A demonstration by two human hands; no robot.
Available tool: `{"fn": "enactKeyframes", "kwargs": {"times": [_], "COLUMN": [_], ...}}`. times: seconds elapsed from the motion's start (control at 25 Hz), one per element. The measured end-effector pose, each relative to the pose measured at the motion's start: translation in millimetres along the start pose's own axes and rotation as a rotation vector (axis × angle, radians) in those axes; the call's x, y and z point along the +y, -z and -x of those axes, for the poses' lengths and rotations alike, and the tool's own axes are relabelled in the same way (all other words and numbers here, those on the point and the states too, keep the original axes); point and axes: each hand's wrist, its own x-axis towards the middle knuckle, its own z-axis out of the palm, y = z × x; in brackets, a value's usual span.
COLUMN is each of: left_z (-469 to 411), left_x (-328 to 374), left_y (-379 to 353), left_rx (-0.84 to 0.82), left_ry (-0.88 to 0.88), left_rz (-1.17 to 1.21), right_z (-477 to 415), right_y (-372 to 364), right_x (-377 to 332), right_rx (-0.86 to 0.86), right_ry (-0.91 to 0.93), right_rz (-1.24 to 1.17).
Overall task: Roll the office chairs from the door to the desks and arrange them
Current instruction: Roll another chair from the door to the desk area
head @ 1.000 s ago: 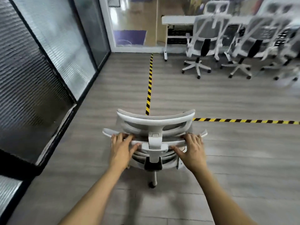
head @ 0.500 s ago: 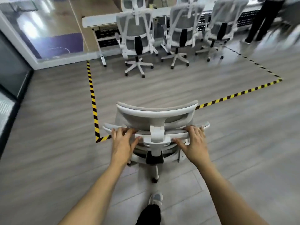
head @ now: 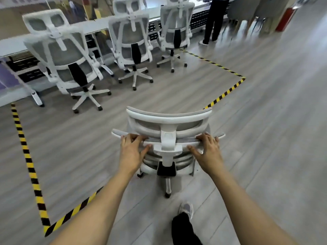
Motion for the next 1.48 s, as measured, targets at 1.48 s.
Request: {"fn": "enactKeyframes", "kwargs": {"times": [1.48], "left_z": [-1157], "left_x": [287], "left_y": [-653], "left_rx": [-0.048], "left_ry": [-0.023], "left_rz": [-0.075], "right_z": [-1194], "right_y": [65], "right_x": [640], "right_rx": [-0.135], "right_ry": [-0.094], "right_rz": [0.131]}}
